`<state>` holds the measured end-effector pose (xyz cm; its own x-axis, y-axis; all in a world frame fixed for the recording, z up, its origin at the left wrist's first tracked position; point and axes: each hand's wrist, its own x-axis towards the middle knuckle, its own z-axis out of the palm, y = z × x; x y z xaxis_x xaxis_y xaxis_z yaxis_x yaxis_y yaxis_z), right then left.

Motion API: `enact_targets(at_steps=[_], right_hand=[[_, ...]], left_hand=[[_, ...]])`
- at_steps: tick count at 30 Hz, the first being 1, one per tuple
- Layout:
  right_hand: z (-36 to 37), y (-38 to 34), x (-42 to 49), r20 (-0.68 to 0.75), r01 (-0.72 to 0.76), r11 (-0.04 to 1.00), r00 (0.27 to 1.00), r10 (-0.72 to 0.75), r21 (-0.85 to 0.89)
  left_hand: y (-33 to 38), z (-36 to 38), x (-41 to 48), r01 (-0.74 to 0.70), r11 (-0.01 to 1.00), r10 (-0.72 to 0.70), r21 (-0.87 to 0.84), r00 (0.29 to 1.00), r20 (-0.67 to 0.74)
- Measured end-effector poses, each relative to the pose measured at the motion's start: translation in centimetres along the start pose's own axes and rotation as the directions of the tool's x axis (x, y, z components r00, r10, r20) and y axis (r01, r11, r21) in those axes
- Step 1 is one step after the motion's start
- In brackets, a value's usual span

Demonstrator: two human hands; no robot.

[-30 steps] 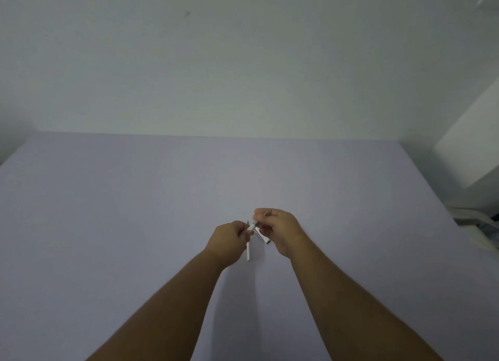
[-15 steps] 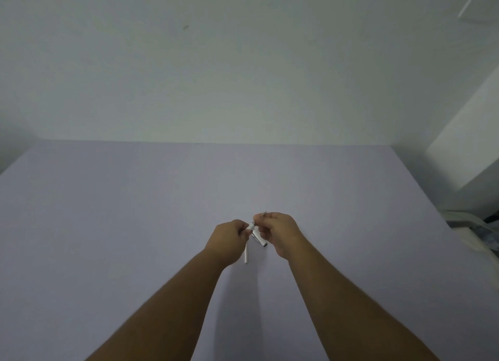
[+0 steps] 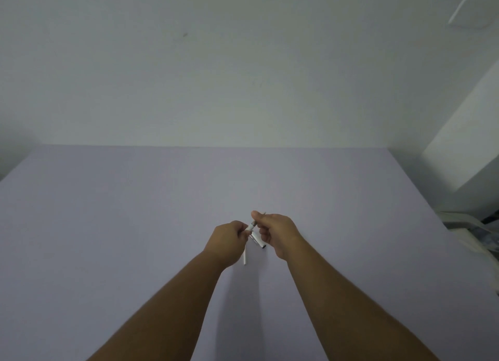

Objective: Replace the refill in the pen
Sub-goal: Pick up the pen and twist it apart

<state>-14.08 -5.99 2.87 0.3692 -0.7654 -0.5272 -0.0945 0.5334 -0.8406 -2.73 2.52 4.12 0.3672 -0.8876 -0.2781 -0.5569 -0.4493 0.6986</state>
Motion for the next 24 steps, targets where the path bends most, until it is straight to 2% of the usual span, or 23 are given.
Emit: enact_targets(at_steps=[5, 9, 13, 17, 21, 24], right_hand=[[-0.2, -0.5, -0.3, 0.063, 0.029, 0.998, 0.997, -0.033, 0.062], [-0.1, -0.4, -0.2, -0.001, 0.008, 1.0, 1.0, -0.008, -0.025], [-0.2, -0.7, -0.3, 0.054, 0.027, 0.998, 0.998, -0.029, 0.05], [-0.1, -0.8, -0.2, -0.009, -0.003, 1.0, 1.0, 0.003, 0.009], [-0.1, -0.9, 0.0, 0.047, 0.017, 0.999, 0.999, -0.019, 0.04], [0.2, -1.1, 0.0, -0.002, -0.016, 0.999, 1.0, 0.017, 0.044]], left_hand=[[0.0, -0.1, -0.1, 0.002, 1.0, -0.002, -0.006, 1.0, -0.003], [0.1, -0.2, 0.0, 0.001, 1.0, -0.001, 0.003, 1.0, 0.002], [0.0, -0.3, 0.1, 0.0, 1.0, -0.001, 0.022, 1.0, 0.005], [0.1, -0.4, 0.2, -0.005, 1.0, 0.005, 0.023, 1.0, 0.003], [0.1, -0.4, 0.3, 0.0, 1.0, 0.0, 0.027, 1.0, 0.006], [0.0, -0.4, 0.4, 0.001, 1.0, -0.001, 0.021, 1.0, -0.001]])
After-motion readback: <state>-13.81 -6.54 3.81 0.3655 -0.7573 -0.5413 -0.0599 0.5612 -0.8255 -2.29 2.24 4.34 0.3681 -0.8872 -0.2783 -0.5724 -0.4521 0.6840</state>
